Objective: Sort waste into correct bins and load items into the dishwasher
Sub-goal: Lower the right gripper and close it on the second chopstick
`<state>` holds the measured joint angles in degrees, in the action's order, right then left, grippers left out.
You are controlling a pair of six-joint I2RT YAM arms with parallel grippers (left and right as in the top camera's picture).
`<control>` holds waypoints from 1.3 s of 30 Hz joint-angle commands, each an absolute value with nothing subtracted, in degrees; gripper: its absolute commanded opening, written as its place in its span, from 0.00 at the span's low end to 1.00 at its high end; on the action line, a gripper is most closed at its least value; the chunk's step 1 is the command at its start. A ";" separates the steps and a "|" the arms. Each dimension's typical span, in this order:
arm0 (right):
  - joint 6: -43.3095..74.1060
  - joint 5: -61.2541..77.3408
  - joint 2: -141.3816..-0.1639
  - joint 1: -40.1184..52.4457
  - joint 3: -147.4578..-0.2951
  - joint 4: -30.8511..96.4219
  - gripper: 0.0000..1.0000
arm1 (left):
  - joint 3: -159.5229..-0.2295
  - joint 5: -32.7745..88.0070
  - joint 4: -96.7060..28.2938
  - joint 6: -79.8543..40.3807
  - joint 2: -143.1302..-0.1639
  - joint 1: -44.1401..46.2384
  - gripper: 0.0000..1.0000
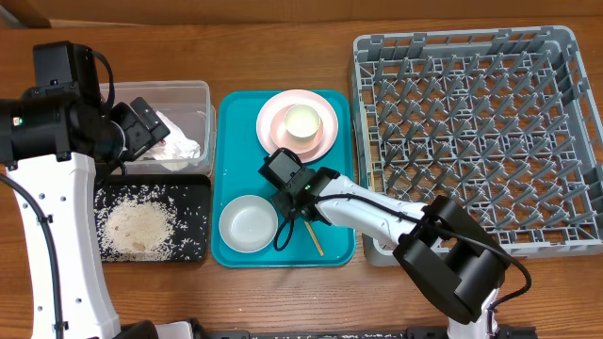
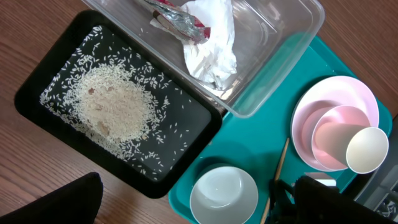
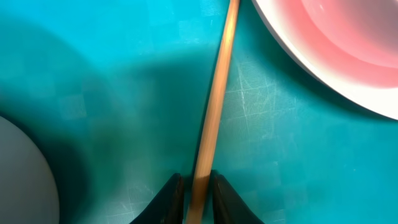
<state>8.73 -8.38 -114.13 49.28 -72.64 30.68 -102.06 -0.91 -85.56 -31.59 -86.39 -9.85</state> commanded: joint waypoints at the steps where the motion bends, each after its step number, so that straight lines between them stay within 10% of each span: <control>1: 8.54 -8.75 -115.11 49.39 -72.34 30.46 0.18 | -102.91 -1.48 -85.43 -31.73 -86.61 -10.11 1.00; 39: 8.58 -5.67 -110.30 49.50 -75.26 31.79 0.04 | -102.91 -1.50 -85.43 -31.73 -86.61 -10.11 1.00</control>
